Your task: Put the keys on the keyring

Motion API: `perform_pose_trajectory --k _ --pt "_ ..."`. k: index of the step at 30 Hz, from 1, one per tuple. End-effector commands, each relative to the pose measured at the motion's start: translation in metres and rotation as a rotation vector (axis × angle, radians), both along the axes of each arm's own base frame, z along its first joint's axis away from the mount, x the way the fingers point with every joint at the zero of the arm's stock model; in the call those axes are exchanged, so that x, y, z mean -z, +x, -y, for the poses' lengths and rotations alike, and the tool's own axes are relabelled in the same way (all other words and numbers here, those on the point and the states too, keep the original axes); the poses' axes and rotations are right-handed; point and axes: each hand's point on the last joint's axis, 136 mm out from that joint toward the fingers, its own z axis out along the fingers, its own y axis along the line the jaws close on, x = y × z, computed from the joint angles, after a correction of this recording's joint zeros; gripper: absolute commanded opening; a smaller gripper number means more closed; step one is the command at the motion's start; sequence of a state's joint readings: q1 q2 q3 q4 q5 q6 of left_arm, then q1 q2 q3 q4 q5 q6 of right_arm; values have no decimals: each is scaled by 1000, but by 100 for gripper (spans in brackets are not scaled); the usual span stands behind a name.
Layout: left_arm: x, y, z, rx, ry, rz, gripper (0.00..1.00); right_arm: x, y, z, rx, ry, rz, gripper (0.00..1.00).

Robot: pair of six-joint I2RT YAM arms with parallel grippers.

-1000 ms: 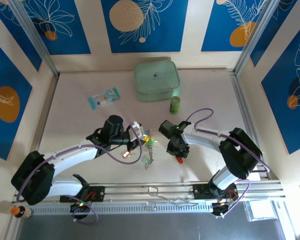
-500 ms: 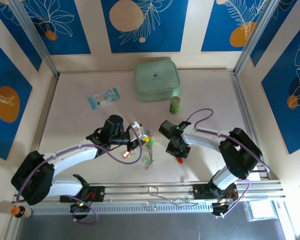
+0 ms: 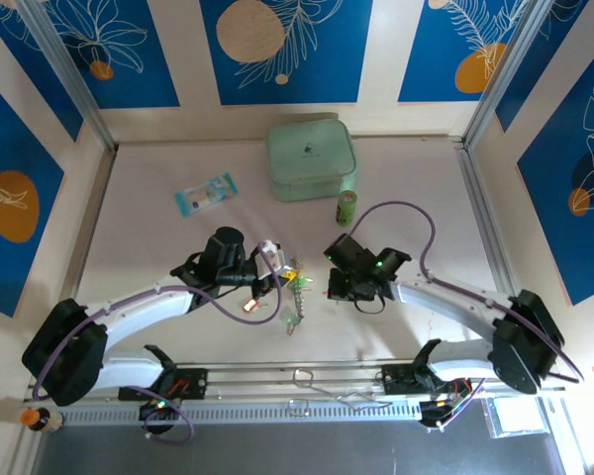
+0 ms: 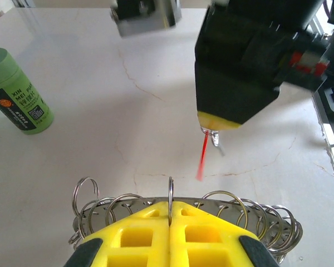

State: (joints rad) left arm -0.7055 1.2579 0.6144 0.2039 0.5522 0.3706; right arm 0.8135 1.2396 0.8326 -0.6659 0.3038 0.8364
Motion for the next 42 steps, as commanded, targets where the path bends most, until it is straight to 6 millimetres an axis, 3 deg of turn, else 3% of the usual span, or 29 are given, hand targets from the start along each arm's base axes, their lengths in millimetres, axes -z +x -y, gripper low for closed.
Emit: perform_pose_trajectory --k 1,6,11,20,33,42 --pt "-18 1 6 3 -56 32 0 -27 13 -23 -285 68 176 0" --pt "-16 -1 11 17 -66 -37 0 -59 13 -44 -494 222 303 0" --pt "-14 0 15 18 -64 -78 0 -72 7 -51 -592 292 343 0" --pt "-12 -1 16 30 -59 -90 0 -74 -2 -63 -698 328 317 0" --pt "-11 -8 15 77 -50 -65 0 -83 -10 -75 -941 298 419 0" --pt "-13 -11 13 94 -41 -25 0 -85 -9 -74 -965 304 368 0"
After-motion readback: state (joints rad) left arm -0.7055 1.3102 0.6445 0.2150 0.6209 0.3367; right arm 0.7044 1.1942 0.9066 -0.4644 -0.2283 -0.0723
